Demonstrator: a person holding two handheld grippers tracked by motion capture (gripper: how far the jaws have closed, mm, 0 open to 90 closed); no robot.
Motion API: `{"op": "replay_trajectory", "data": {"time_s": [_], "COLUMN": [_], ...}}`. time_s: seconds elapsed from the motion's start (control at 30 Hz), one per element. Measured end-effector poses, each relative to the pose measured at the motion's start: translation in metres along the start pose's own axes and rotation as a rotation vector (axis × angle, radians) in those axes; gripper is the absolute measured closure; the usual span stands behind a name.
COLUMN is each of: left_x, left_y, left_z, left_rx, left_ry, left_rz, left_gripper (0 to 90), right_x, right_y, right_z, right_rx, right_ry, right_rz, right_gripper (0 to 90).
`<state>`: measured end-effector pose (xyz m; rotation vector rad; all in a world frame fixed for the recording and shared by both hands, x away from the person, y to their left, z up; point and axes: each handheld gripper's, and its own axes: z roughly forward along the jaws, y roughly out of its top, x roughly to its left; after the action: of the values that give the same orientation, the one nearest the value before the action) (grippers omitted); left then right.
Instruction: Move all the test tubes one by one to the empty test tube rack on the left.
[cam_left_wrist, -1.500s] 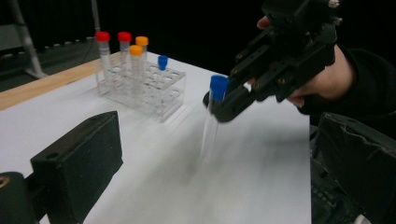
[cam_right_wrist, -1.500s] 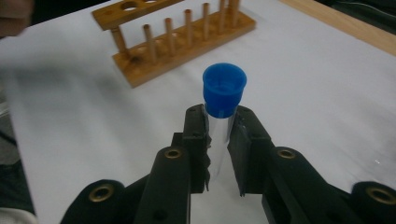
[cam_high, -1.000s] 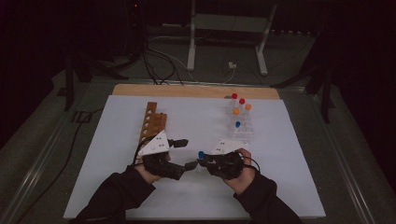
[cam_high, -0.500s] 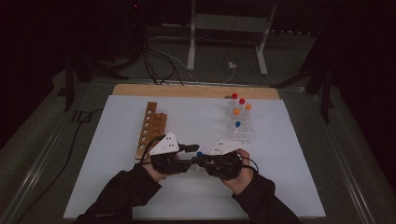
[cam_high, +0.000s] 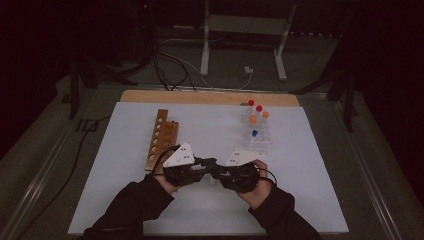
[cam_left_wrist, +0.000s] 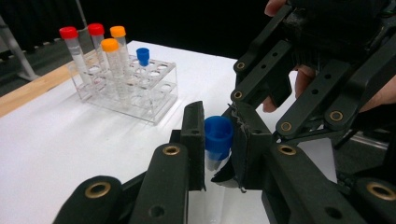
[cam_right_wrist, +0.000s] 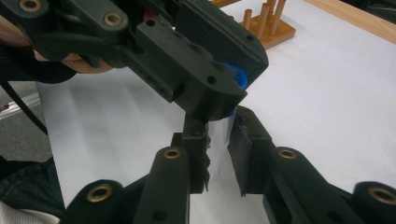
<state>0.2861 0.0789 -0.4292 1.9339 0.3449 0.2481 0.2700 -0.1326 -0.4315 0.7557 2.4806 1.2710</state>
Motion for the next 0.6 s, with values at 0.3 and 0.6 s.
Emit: {"op": "replay_trajectory", "data": {"time_s": [0.3,0.6], "left_x": [0.011,0.032], "left_y": [0.007,0.014], "left_z": [-0.016,-0.035], "left_rx": [-0.004,-0.013], "left_ry": [0.048,0.107], "left_rz": [-0.004,-0.023], "left_gripper": [77.8,77.8], "right_x": [-0.006,-0.009], "right_y": [-0.005,-0.011], "right_z": [-0.012,-0.025], "right_rx": [-0.053,-0.098], "right_ry": [-0.005,-0.041], "right_rz": [0.034,0.068], "right_gripper": [49.5,23.3]}}
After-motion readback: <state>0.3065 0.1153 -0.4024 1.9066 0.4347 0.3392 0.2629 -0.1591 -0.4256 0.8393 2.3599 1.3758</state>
